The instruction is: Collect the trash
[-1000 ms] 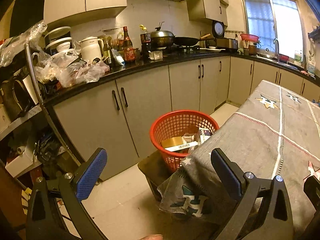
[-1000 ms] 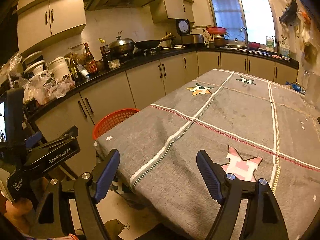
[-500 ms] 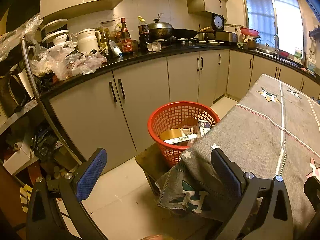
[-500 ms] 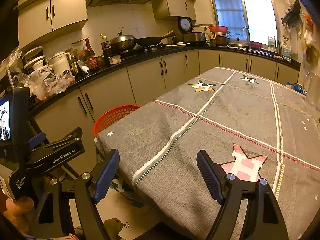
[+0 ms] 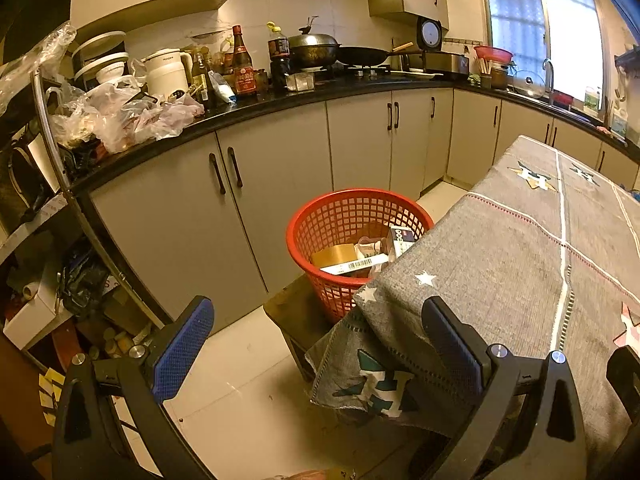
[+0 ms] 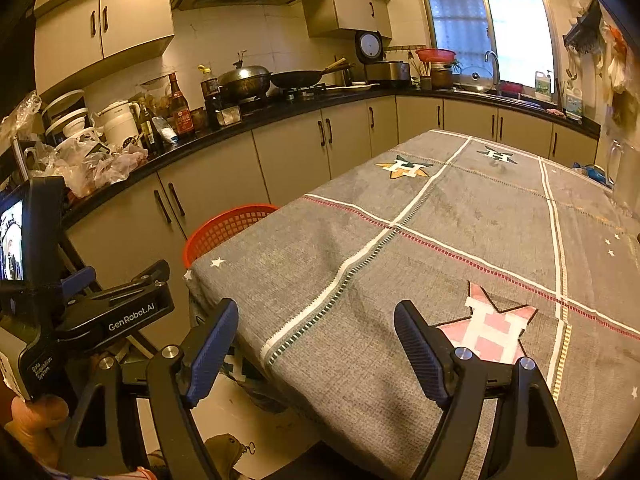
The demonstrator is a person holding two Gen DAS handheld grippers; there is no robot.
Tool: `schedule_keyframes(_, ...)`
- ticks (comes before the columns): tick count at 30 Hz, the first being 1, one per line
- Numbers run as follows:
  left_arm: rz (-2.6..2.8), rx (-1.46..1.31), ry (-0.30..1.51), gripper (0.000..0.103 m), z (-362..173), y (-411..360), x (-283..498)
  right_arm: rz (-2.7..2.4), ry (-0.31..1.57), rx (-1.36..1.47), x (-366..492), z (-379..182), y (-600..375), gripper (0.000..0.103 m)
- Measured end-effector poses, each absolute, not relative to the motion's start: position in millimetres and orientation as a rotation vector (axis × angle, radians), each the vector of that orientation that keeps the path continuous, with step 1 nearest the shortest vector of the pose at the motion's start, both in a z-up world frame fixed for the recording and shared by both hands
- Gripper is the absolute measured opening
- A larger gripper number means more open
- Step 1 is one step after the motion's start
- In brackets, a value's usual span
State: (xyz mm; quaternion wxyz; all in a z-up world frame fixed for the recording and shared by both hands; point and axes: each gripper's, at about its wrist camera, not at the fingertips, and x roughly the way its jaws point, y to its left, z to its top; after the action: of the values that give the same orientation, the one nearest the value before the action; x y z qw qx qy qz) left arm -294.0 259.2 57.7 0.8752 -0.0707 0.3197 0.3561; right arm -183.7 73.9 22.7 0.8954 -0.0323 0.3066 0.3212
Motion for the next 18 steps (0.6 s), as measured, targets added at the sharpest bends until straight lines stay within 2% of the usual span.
schedule_keyframes(18, 0.725, -0.151, 0.670, 0.103, 51.2, 259.3, -294.8, 0.654, 0.593, -0.110, -190.9, 23.7, 78.2, 0.086)
